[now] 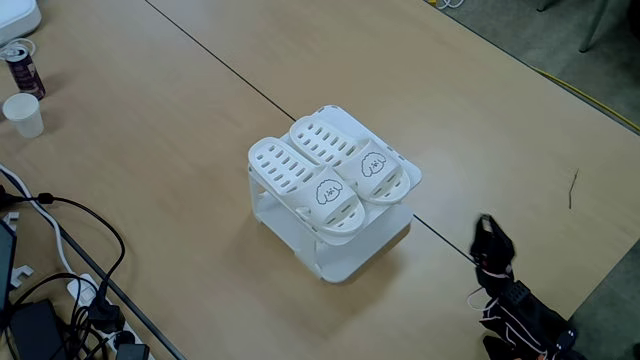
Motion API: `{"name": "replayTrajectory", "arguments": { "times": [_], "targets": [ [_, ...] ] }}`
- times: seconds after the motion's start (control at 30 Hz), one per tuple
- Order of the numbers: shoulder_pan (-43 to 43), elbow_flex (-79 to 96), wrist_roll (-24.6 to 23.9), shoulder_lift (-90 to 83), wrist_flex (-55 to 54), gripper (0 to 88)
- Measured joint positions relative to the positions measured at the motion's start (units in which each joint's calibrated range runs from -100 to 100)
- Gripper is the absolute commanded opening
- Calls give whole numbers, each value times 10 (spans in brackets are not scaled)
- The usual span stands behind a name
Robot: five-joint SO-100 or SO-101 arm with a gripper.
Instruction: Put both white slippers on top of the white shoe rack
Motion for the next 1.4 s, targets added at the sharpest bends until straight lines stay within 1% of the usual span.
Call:
{"name": "replayTrajectory", "arguments": {
  "times": [0.13,0.4,0.63,0.83,1.4],
  "targets": [
    [-3,-3,0,-68,-45,8],
    [-2,-4,0,-77,-243,8],
    [-2,-4,0,-77,-389,8],
    [-2,-4,0,-77,-407,8],
    [-2,-4,0,-77,-407,8]
  ]
}}
